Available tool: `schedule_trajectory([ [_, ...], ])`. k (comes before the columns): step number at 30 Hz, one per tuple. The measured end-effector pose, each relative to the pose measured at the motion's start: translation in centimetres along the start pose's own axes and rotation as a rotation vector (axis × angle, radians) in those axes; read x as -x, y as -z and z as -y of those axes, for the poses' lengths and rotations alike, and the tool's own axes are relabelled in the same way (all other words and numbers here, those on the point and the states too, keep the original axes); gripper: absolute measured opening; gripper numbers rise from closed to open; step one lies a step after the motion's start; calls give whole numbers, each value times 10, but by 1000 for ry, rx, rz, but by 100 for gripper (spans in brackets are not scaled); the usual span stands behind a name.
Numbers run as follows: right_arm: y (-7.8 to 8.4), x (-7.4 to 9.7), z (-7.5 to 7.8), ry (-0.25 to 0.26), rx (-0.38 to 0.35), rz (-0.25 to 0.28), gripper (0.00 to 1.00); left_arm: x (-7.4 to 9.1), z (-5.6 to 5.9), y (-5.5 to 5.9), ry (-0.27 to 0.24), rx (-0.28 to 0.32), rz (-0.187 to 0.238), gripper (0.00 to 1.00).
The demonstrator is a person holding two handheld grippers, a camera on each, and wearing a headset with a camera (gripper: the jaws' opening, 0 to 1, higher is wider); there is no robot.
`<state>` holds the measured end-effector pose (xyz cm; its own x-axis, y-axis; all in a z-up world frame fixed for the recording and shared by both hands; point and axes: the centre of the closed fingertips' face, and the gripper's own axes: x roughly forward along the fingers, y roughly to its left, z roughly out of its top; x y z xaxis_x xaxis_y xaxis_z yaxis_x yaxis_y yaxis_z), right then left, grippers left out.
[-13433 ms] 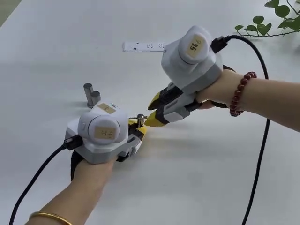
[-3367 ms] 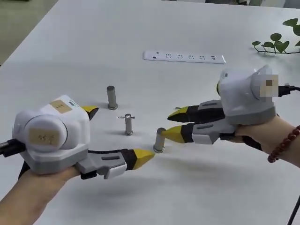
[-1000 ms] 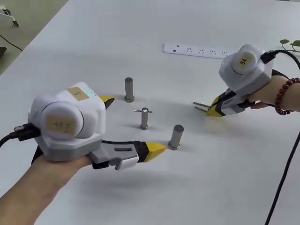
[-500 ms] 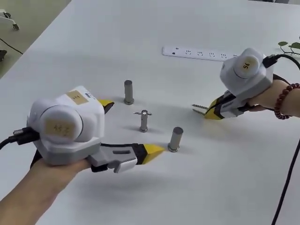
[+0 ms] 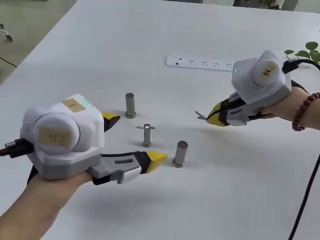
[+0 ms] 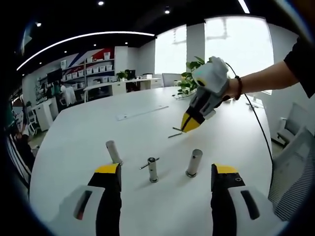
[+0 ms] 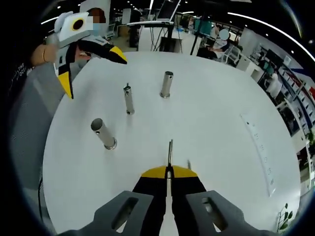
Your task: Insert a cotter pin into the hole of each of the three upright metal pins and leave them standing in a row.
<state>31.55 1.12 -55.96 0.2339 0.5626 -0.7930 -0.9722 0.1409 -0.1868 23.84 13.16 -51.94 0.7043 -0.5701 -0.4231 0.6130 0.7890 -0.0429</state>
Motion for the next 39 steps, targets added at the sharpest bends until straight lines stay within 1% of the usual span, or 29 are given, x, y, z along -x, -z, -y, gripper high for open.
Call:
schedule_trajectory([
  [3,-10,5,-5,2,11,31,0,-1,3,-1,21,17,-13,60],
  [5,-17,9,-10,2,23,48,0,-1,4,-2,29,20,-10,58],
  [7,-22,8,-8,1,31,69,0,-3,5,-4,38,38,-8,56],
  [12,-37,16,-28,-20,64,101,0,-8,9,-8,69,65,-13,50],
  [13,-39,17,-31,-22,72,105,0,-9,11,-9,81,80,-14,49],
  [15,-40,16,-31,-31,82,118,0,-10,13,-10,102,116,-15,47],
  [16,-43,17,-36,-34,89,123,0,-11,14,-11,109,133,-10,46],
  [17,-45,18,-38,-36,92,126,0,-12,16,-12,115,135,-6,45],
  [22,-53,21,-53,-47,129,135,0,-14,26,-17,165,158,-2,36],
  [23,-54,22,-55,-52,130,140,0,-14,31,-18,192,188,0,35],
  [25,-57,23,-60,-54,138,148,0,-15,34,-21,205,210,8,34],
  [27,-60,24,-64,-60,147,157,0,-14,37,-24,222,210,14,31],
  [28,-60,24,-63,-61,153,162,0,-15,39,-25,230,214,17,29],
  [30,-63,25,-66,-65,167,165,0,-15,43,-26,246,223,14,26],
  [32,-65,27,-71,-73,178,171,0,-15,46,-27,256,211,17,23],
  [34,-67,28,-74,-74,193,174,0,-15,48,-29,266,213,18,20],
  [36,-68,29,-78,-78,212,175,0,-15,52,-30,278,215,22,16],
  [38,-70,30,-82,-82,234,179,0,-14,55,-31,289,211,24,9],
  [39,-71,30,-83,-84,242,181,0,-14,56,-31,292,210,25,8],
])
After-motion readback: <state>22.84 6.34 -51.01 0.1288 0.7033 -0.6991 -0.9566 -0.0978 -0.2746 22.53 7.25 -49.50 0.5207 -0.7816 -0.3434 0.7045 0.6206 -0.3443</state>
